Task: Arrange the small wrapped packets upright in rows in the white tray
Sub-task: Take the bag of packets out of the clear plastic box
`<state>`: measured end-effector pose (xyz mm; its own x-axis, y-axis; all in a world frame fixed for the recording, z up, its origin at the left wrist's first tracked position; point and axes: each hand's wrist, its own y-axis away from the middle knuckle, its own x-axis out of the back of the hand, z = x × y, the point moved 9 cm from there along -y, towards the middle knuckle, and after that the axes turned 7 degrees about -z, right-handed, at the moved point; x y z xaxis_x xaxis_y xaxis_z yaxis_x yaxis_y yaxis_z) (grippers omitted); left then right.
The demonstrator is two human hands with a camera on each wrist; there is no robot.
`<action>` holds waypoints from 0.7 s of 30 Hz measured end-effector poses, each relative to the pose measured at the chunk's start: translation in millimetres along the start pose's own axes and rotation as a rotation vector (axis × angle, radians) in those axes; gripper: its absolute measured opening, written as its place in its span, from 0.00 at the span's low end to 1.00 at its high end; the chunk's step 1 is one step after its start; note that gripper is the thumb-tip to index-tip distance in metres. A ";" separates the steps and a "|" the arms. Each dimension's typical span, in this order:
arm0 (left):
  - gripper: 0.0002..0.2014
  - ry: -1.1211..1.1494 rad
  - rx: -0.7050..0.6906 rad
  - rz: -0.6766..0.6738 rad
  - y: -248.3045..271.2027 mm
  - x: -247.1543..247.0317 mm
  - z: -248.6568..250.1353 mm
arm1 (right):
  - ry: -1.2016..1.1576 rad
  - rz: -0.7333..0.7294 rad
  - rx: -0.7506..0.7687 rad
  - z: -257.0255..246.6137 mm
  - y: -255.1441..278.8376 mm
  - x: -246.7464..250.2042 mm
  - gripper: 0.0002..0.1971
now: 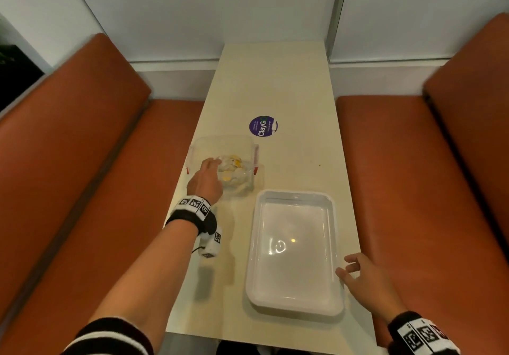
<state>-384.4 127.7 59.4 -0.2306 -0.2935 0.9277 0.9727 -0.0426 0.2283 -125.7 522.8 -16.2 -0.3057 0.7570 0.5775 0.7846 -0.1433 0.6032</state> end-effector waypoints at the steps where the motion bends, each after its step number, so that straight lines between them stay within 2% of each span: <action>1: 0.29 -0.055 0.015 -0.059 -6.9 -7.9 -4.5 | 0.019 0.005 0.015 -4.5 0.7 0.0 0.20; 2: 0.27 -0.089 0.032 -0.118 -10.0 -18.9 -7.2 | 0.037 0.013 0.023 -6.2 1.7 0.4 0.20; 4: 0.22 -0.105 0.067 -0.150 -11.7 -29.7 -13.4 | 0.067 0.031 0.047 -11.7 2.6 -0.2 0.20; 8: 0.13 -0.114 0.082 -0.032 9.8 -30.6 -18.2 | 0.129 0.079 0.122 -29.0 2.9 0.9 0.20; 16: 0.11 0.000 0.042 0.121 104.4 -49.0 -52.4 | 0.174 0.049 0.297 -90.6 3.3 -9.8 0.17; 21: 0.12 0.056 0.076 0.062 118.2 -51.5 -56.9 | 0.234 -0.032 0.426 -139.3 8.1 -38.3 0.16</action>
<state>-256.0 83.5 21.8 -0.1660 -0.3460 0.9234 0.9796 0.0495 0.1947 -182.7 403.9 43.2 -0.4079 0.5862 0.6999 0.9089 0.1881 0.3721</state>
